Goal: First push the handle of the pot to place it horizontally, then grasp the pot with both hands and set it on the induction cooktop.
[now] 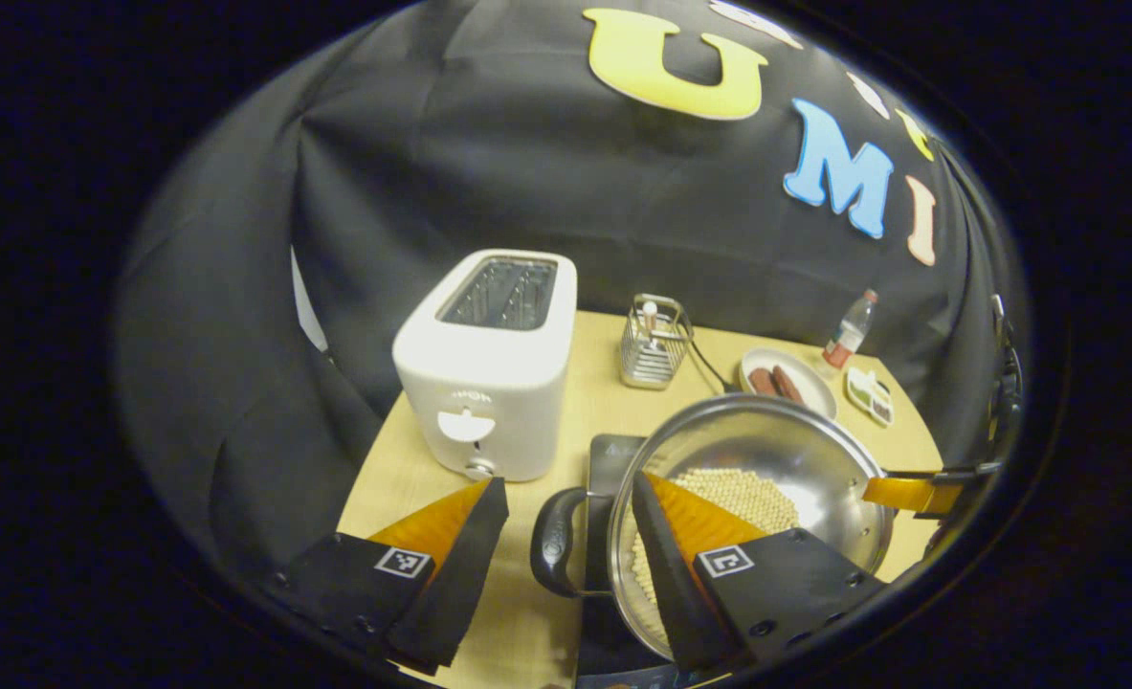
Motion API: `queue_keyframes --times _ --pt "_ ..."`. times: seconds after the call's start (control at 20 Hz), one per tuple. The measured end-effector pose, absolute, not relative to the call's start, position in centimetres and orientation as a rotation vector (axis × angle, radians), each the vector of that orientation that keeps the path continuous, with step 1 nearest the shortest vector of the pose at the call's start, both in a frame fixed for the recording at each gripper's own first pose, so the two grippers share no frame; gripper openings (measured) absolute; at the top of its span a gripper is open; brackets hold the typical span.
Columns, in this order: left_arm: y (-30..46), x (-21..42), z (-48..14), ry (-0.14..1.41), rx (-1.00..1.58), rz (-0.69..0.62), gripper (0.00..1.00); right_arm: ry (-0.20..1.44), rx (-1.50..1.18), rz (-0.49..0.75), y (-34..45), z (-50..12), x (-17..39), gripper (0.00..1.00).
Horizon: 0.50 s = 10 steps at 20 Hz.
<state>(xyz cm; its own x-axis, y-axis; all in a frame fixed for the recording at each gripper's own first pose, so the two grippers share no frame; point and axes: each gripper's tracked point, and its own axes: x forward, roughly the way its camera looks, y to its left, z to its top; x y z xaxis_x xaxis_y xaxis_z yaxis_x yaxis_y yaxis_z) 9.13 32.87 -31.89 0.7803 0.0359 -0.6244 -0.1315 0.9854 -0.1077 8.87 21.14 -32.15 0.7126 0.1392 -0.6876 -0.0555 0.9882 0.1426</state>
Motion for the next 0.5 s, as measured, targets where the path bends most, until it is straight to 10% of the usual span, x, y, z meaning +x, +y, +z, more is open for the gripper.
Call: queue_keyframes --times 0.5 --pt "21.0 7.0 -16.7 0.342 -0.142 0.109 0.98 0.444 0.105 0.099 12.1 -19.2 7.7 0.98"
